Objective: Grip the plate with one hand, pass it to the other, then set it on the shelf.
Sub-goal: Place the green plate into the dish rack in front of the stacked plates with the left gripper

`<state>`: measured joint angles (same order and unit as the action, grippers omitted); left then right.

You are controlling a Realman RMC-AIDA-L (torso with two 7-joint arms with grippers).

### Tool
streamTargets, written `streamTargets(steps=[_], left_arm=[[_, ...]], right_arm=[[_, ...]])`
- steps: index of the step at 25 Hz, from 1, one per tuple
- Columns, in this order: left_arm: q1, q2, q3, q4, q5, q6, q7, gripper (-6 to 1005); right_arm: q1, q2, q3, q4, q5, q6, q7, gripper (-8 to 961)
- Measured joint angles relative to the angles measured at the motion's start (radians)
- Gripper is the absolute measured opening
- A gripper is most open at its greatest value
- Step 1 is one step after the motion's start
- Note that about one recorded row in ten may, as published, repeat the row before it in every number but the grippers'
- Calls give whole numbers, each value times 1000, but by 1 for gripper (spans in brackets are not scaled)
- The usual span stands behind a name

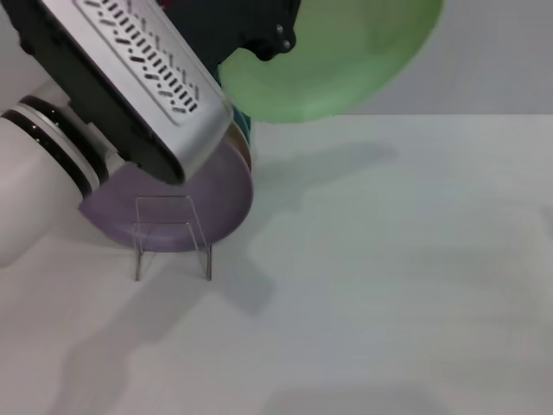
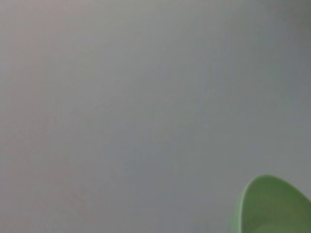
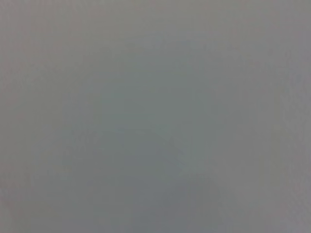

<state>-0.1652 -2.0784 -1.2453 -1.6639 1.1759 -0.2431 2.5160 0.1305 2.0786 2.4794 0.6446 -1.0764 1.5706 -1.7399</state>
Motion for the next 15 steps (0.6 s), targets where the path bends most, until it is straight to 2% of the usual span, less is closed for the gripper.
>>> streamTargets(steps=[3, 5, 6, 7, 8, 10, 13, 14, 15], left_arm=[[-19, 0, 1, 0, -4, 49, 20, 69], [-37, 2, 21, -10, 19, 137, 21, 69], [-55, 3, 50, -9, 78, 217, 21, 69], [-55, 3, 50, -9, 78, 217, 21, 69], [-72, 1, 87, 5, 151, 305, 12, 69], [-82, 0, 107, 13, 185, 354, 2, 69], [-82, 0, 107, 13, 185, 354, 2, 69], [-102, 0, 149, 28, 257, 449, -34, 69], [-139, 6, 251, 85, 521, 689, -236, 69]], right_arm=[[1, 0, 0, -4, -1, 1, 0, 593], [1, 0, 0, -4, -1, 3, 2, 595], [1, 0, 0, -4, -4, 4, 7, 595], [1, 0, 0, -4, -4, 4, 7, 596], [0, 0, 0, -5, -11, 2, 13, 597], [0, 0, 0, -5, -16, 1, 15, 598], [1, 0, -2, -8, -28, 3, 29, 600], [1, 0, -2, -8, -28, 3, 29, 601], [1, 0, -1, -8, -29, 5, 29, 602]])
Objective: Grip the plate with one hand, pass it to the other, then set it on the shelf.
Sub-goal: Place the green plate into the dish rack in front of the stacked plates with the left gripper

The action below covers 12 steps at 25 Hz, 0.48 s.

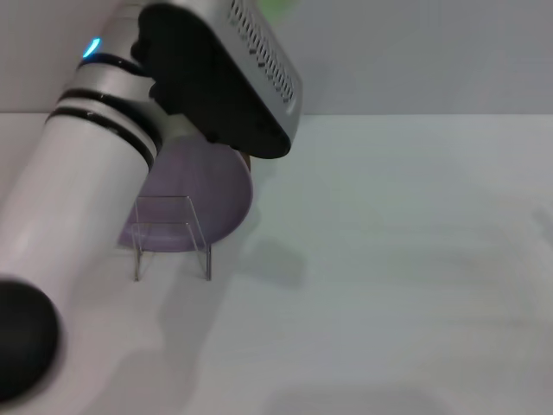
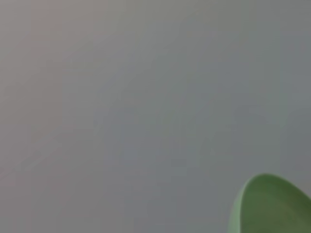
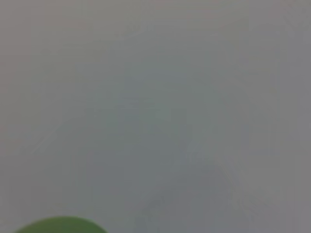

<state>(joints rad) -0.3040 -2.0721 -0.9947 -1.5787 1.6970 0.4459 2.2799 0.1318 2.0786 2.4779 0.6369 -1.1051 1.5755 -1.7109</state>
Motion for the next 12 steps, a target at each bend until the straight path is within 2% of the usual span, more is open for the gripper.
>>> streamTargets(steps=[1, 2, 5, 6, 7, 8, 9, 10, 11, 12], left_arm=[[-4, 7, 53, 52, 247, 160, -235, 69], [-4, 7, 53, 52, 247, 160, -235, 69], [51, 18, 54, 79, 554, 244, -712, 68], [95, 37, 19, 89, 718, 243, -1038, 68], [95, 37, 19, 89, 718, 243, -1038, 68], [109, 47, 5, 95, 775, 245, -1141, 68], [130, 82, -16, 126, 929, 274, -1400, 68], [130, 82, -16, 126, 929, 274, -1400, 68], [137, 118, -43, 189, 1094, 343, -1666, 69], [137, 118, -43, 189, 1094, 343, -1666, 69]], right_arm=[[0, 0, 0, 0, 0, 3, 0, 603], [0, 0, 0, 0, 0, 3, 0, 603], [-1, 0, 0, 0, 0, 4, 2, 606], [-2, 0, 1, 0, 0, 4, 4, 606], [-2, 0, 1, 0, 0, 4, 4, 607], [-2, 0, 1, 0, -1, 4, 7, 608], [-2, 0, 2, 0, -5, 4, 9, 609], [-1, 0, 3, 0, -8, 4, 9, 609], [0, 0, 3, 0, -11, 3, 10, 610], [0, 0, 3, 0, -11, 3, 10, 611]])
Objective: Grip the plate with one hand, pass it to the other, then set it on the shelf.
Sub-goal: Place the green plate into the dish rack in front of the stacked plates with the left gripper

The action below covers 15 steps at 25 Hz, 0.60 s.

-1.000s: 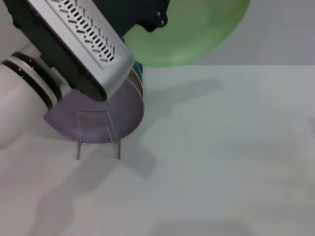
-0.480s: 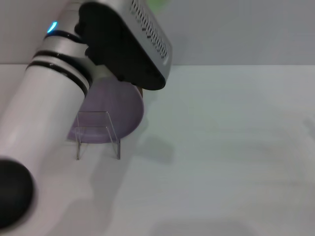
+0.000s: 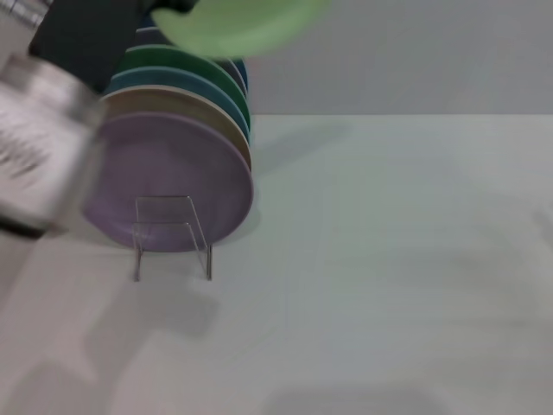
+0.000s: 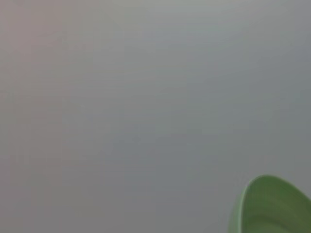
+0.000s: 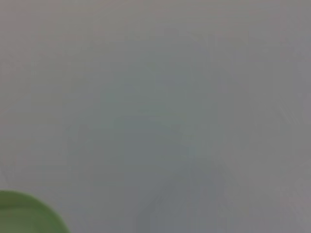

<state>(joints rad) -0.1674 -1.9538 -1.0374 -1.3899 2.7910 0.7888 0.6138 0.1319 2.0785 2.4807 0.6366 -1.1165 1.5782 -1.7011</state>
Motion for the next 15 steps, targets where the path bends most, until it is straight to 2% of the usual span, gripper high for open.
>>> streamTargets(steps=[1, 2, 3, 4, 5, 6, 8, 9, 10, 11, 14, 15], left_arm=[[-14, 27, -26, 94, 98, 107, -202, 69], [-14, 27, -26, 94, 98, 107, -202, 69], [-38, 45, -32, 175, 121, 193, -290, 68], [-92, 73, -27, 328, 123, 359, -375, 68], [-92, 73, -27, 328, 123, 359, -375, 68], [-130, 85, -23, 435, 121, 461, -414, 68], [-209, 86, -22, 664, 118, 690, -500, 68], [-280, 72, -33, 884, 114, 866, -572, 68], [-280, 72, -33, 884, 114, 866, -572, 68], [-311, 67, -35, 976, 113, 924, -597, 68], [-354, 58, -25, 1159, 107, 1006, -613, 68], [-354, 58, -25, 1159, 107, 1006, -613, 68]], right_arm=[[2, 0, 0, 0, -2, -2, 0, 612], [4, 0, 0, 0, -5, -4, 0, 612], [7, 0, -1, 0, -8, -5, 0, 613], [10, -1, -1, 0, -15, -6, 0, 614], [10, -1, -1, 0, -15, -6, 0, 615], [12, -1, -1, 0, -21, -6, 0, 615], [13, -1, -1, 0, -23, -6, 0, 617], [16, -2, -2, -1, -25, -6, 0, 617], [17, -2, -2, -2, -26, -6, 0, 618], [18, -2, -2, -2, -26, -6, 0, 619], [23, -2, -2, -3, -26, -6, 0, 621], [23, -2, -2, -3, -26, -6, 0, 622]])
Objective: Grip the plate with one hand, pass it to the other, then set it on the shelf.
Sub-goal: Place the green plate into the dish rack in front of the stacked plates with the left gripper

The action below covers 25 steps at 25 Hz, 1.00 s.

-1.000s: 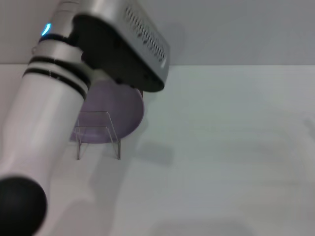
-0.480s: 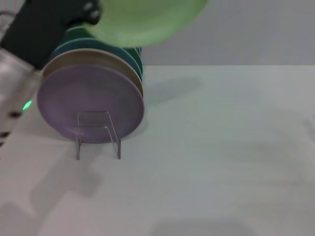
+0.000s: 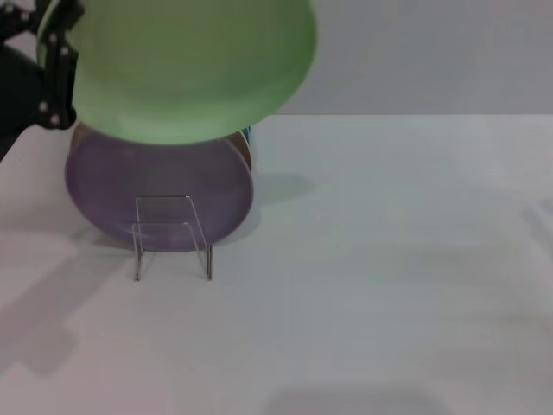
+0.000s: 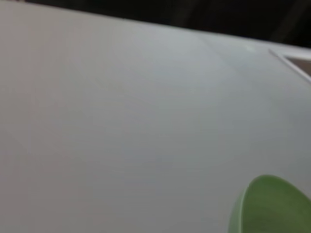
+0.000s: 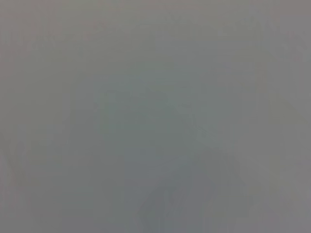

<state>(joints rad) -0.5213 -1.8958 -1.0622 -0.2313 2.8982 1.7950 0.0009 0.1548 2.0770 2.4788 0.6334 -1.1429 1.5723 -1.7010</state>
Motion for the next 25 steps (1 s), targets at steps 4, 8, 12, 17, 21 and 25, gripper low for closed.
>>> streamTargets(steps=[4, 8, 12, 17, 21, 25], left_arm=[[1, -1, 26, 46, -1, -5, 37, 68], [-3, 7, 67, 95, -3, -4, 46, 68], [3, 14, 90, 109, -5, -3, 46, 69], [-3, 10, 103, 151, -6, -11, 63, 69], [-13, 6, 114, 180, -7, -27, 77, 69], [-12, 6, 118, 181, -7, -38, 99, 69]], right_arm=[[10, 0, 0, -3, -5, 0, 0, 625], [16, 0, 0, -4, -11, 0, 0, 628], [17, -1, 0, -5, -12, 3, -1, 631], [18, -1, 0, -5, -12, 10, -1, 634], [19, -2, -6, -5, -14, 12, -2, 637], [19, -2, -14, -5, -14, 15, -2, 640]])
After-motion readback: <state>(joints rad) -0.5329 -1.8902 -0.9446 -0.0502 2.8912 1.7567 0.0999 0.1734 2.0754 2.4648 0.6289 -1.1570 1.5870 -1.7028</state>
